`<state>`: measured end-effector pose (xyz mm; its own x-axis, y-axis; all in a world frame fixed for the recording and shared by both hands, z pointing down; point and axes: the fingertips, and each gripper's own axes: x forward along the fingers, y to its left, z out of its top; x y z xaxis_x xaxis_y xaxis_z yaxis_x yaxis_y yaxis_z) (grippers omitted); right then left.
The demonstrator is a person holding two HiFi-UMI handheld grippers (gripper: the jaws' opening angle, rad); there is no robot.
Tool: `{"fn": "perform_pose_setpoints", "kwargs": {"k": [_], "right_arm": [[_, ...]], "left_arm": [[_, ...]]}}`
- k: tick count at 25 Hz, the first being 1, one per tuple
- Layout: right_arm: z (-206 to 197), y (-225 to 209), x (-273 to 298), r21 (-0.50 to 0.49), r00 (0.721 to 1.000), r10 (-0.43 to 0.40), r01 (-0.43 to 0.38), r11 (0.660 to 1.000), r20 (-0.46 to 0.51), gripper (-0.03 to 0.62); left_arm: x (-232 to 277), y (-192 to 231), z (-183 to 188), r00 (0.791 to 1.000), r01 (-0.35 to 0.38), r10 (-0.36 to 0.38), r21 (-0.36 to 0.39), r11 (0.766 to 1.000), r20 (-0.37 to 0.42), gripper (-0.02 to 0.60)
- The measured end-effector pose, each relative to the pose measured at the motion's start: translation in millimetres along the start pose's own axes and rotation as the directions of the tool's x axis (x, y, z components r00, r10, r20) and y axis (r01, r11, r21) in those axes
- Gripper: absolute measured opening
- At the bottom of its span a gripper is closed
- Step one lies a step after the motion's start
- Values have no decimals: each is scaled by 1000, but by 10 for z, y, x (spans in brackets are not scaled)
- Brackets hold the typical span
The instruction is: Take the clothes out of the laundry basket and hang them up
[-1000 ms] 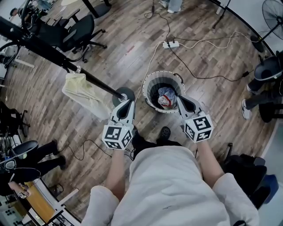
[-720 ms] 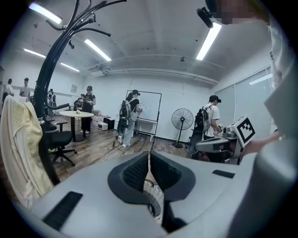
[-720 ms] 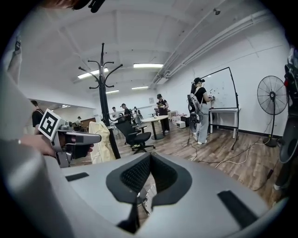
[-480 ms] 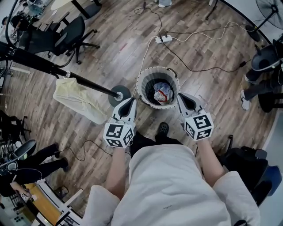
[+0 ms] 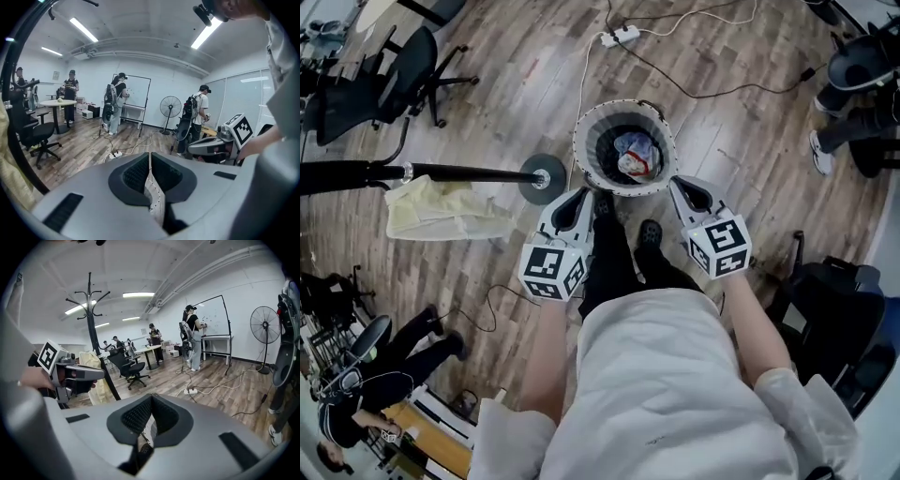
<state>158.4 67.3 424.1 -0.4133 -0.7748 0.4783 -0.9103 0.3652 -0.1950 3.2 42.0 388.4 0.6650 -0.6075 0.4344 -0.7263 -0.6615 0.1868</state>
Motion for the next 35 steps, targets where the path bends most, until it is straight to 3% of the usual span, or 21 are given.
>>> {"fn": "perform_pose_setpoints", "kwargs": {"k": [9, 13, 18, 25, 30, 35], "right_arm": [[-299, 7, 433, 56, 987, -118, 125, 991, -112, 7], [-515, -73, 667, 109, 973, -161, 180, 978, -165, 8], [-831, -313, 1050, 155, 943, -234, 275, 949, -237, 8], [-1258, -461, 1646, 177, 915, -252, 318, 932, -314, 18], [-1681, -595, 1984, 194, 895, -266, 350, 916, -359, 33], [-2213, -735, 2372, 236, 883, -247, 360, 903, -399, 44]], "left_arm": [[632, 262, -195, 973, 200, -196, 21, 979, -123, 31], [994, 306, -440, 939, 289, -269, 66, 955, -213, 31], [1442, 400, -725, 882, 399, -365, 60, 915, -299, 31], [2054, 584, -1246, 802, 524, -461, 75, 849, -380, 31], [2467, 754, -1648, 766, 577, -489, 111, 809, -417, 31], [2832, 981, -2128, 754, 588, -486, 122, 800, -442, 32]]}}
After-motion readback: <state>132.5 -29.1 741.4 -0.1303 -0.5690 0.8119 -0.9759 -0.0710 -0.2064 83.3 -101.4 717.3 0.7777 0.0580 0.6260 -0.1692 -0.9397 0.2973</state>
